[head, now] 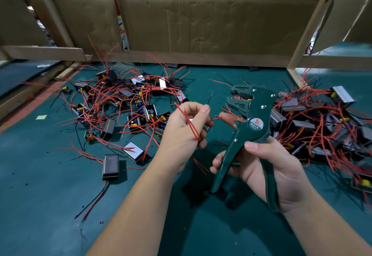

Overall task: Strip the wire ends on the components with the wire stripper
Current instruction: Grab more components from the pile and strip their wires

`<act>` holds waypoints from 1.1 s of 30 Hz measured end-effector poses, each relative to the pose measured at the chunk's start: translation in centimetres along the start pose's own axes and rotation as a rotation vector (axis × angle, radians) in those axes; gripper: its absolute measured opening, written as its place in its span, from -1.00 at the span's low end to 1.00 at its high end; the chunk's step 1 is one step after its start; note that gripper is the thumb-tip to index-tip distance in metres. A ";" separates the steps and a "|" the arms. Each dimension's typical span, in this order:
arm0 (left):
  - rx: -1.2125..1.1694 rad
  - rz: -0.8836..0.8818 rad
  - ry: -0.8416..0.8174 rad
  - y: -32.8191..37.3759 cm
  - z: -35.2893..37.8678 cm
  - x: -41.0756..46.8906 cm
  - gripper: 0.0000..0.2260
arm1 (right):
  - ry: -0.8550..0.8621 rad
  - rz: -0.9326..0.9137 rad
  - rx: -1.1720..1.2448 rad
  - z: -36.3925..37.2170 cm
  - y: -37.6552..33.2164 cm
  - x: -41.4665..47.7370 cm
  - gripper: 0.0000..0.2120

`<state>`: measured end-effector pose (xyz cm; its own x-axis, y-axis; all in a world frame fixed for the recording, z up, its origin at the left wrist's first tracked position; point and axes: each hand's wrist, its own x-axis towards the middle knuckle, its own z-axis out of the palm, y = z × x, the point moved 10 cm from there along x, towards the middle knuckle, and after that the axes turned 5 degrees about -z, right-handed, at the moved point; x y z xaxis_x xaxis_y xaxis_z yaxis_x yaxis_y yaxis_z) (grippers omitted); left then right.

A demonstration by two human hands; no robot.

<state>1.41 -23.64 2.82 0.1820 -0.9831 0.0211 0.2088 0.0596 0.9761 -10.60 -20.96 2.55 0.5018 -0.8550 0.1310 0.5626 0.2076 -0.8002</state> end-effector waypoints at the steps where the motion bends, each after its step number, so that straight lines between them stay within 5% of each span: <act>1: 0.002 0.000 -0.005 0.0 0.0 0.0 -0.88 | 0.003 0.001 -0.005 0.0 0.0 0.0 -0.36; 9: 0.101 0.009 -0.029 -0.2 0.1 0.1 -0.93 | 0.017 -0.004 0.007 -0.2 -0.2 -0.1 -0.35; 17: -0.123 0.066 0.006 1.6 -1.3 0.4 -0.92 | 0.057 0.089 0.087 -1.0 -0.1 0.0 -0.20; 22: 0.019 0.132 0.024 2.6 -2.0 0.3 -0.96 | -0.115 0.305 0.106 1.3 2.2 -1.1 -0.44; 33: 0.187 0.154 -0.016 3.5 -1.9 -0.1 -0.91 | -0.219 0.329 0.069 2.4 2.5 -1.5 -0.64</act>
<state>3.97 -23.01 5.79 0.1824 -0.9676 0.1744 -0.0024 0.1769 0.9842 -8.40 -18.05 1.78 0.7864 -0.6178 0.0020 0.3876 0.4909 -0.7803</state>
